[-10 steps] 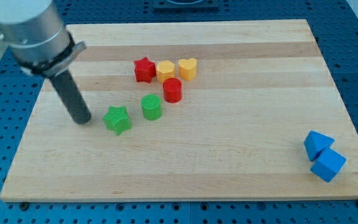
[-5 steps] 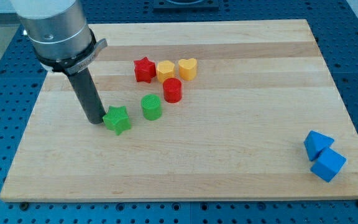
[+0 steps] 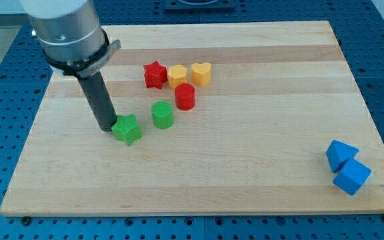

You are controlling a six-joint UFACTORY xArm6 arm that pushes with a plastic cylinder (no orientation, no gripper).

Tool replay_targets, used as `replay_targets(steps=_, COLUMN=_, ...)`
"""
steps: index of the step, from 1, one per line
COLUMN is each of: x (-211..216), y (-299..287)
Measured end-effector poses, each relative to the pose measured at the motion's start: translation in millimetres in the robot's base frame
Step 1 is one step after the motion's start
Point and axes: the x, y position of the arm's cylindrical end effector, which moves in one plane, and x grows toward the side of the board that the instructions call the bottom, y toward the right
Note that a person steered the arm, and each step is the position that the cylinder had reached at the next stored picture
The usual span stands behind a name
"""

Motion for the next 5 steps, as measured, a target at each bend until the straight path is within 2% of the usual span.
replay_targets(steps=2, x=40, y=13)
replay_targets(steps=4, x=127, y=22)
replay_targets(steps=5, x=136, y=84)
